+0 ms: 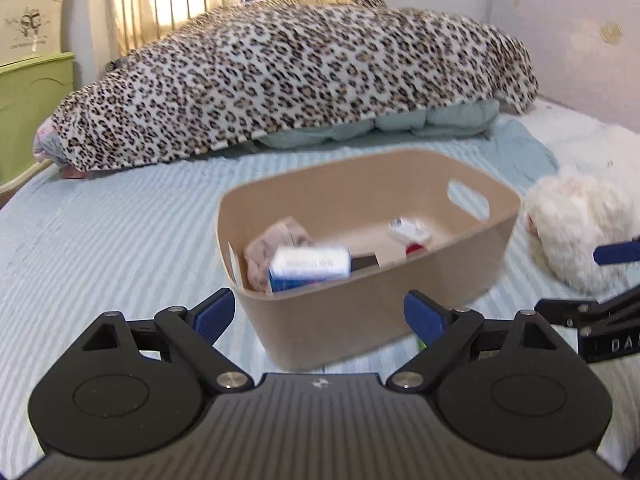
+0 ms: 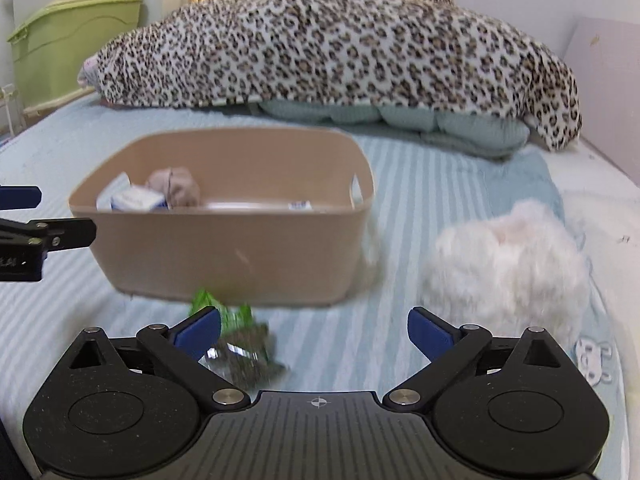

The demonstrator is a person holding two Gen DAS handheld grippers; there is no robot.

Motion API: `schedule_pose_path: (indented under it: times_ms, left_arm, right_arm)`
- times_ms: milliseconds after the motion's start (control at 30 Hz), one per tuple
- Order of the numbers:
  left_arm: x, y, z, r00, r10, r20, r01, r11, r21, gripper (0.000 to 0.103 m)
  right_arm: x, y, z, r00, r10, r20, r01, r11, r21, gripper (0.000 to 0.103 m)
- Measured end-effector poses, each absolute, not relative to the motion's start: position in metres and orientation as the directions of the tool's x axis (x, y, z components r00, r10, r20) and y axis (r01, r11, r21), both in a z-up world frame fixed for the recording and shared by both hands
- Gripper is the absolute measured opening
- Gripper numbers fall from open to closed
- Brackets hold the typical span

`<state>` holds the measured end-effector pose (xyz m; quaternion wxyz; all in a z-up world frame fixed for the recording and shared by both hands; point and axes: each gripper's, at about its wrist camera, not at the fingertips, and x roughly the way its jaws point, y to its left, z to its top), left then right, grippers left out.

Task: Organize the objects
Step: 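Grasp the green candy packet with the left tool while the right tool grasps the clear herb bag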

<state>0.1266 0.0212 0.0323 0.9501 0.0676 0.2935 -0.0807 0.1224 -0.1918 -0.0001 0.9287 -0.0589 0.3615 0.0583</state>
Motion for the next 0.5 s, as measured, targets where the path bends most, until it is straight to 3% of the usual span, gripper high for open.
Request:
schedule_pose_path:
  times_ms: [500]
  left_arm:
    - [0.133, 0.011, -0.032, 0.725, -0.118, -0.678, 0.222, 0.973, 0.068, 0.092]
  right_arm:
    - [0.133, -0.178, -0.045, 0.653, 0.106, -0.75, -0.228, 0.972, -0.061, 0.101]
